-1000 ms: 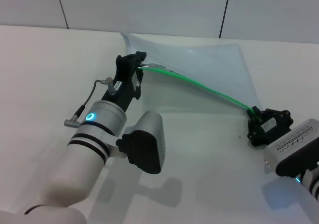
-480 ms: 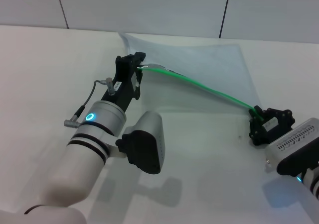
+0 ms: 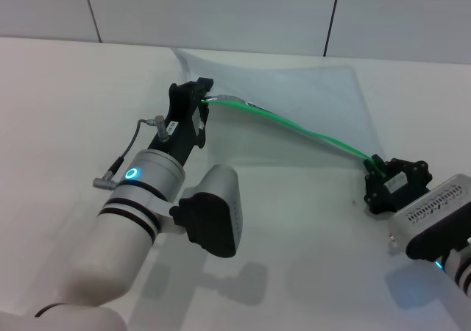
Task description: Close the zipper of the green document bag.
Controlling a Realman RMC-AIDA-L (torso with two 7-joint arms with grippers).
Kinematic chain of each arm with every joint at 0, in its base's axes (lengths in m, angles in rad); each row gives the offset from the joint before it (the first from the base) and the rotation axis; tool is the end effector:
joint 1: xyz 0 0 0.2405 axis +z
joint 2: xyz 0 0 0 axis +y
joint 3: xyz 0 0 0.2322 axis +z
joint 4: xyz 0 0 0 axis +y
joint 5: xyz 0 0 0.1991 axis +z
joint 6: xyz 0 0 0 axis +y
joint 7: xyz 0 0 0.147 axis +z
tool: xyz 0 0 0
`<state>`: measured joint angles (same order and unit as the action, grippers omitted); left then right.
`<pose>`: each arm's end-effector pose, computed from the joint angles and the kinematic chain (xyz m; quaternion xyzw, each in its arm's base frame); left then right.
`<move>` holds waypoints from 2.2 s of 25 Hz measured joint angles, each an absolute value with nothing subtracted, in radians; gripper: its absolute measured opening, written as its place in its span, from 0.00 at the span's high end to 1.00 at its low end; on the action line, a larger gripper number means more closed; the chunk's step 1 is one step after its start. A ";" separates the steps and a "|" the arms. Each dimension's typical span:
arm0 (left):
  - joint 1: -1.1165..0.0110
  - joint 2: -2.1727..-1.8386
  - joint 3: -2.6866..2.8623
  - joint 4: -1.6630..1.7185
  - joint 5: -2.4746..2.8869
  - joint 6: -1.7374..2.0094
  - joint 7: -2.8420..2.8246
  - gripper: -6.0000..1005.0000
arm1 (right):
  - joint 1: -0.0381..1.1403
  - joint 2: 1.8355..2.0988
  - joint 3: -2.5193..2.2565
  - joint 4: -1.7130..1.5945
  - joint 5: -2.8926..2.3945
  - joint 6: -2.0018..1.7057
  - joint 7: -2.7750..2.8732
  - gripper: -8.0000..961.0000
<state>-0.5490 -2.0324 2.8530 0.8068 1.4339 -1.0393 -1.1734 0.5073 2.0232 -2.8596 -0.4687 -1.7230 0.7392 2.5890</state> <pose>-0.1871 0.3174 -0.0801 -0.7206 0.3017 0.1509 0.6057 0.2812 0.3124 -0.0852 -0.8474 0.1268 0.0597 0.5121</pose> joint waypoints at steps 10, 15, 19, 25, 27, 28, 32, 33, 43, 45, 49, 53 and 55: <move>-0.549 -2.032 2.856 0.807 1.441 -1.057 -1.200 0.82 | 0.507 2.025 -2.856 -0.472 -1.722 0.759 2.589 0.89; -0.549 -2.031 2.857 0.810 1.446 -1.081 -1.212 0.82 | 0.491 2.029 -2.862 -0.477 -1.723 0.819 2.588 0.86; -0.549 -2.031 2.858 0.812 1.454 -1.089 -1.217 0.82 | 0.482 2.029 -2.863 -0.482 -1.723 0.843 2.584 0.83; -0.548 -2.030 2.858 0.813 1.493 -1.114 -1.291 0.82 | 0.481 2.030 -2.855 -0.483 -1.713 0.857 2.583 0.79; -0.548 -2.030 2.858 0.813 1.496 -1.123 -1.307 0.82 | 0.480 2.031 -2.855 -0.482 -1.693 0.876 2.582 0.76; -0.548 -2.030 2.858 0.813 1.497 -1.125 -1.310 0.82 | 0.479 2.031 -2.857 -0.483 -1.681 0.883 2.580 0.74; -0.548 -2.029 2.858 0.813 1.509 -1.138 -1.336 0.73 | 0.479 2.032 -2.859 -0.486 -1.649 0.895 2.565 0.65; -0.548 -2.029 2.858 0.813 1.514 -1.148 -1.350 0.70 | 0.479 2.032 -2.860 -0.489 -1.642 0.896 2.560 0.63; -0.548 -2.029 2.857 0.811 1.525 -1.205 -1.407 0.40 | 0.478 2.032 -2.855 -0.521 -1.576 0.913 2.505 0.24; -0.548 -2.029 2.856 0.810 1.523 -1.215 -1.430 0.31 | 0.477 2.032 -2.859 -0.529 -1.557 0.944 2.505 0.20; -0.547 -2.029 2.854 0.809 1.516 -1.241 -1.501 0.21 | 0.471 2.032 -2.859 -0.548 -1.538 0.993 2.506 0.16; -0.543 -2.029 2.849 0.807 1.514 -1.262 -1.602 0.20 | 0.469 2.032 -2.856 -0.560 -1.538 1.011 2.513 0.16; -0.541 -2.029 2.845 0.807 1.513 -1.274 -1.664 0.20 | 0.469 2.032 -2.856 -0.568 -1.534 1.031 2.517 0.16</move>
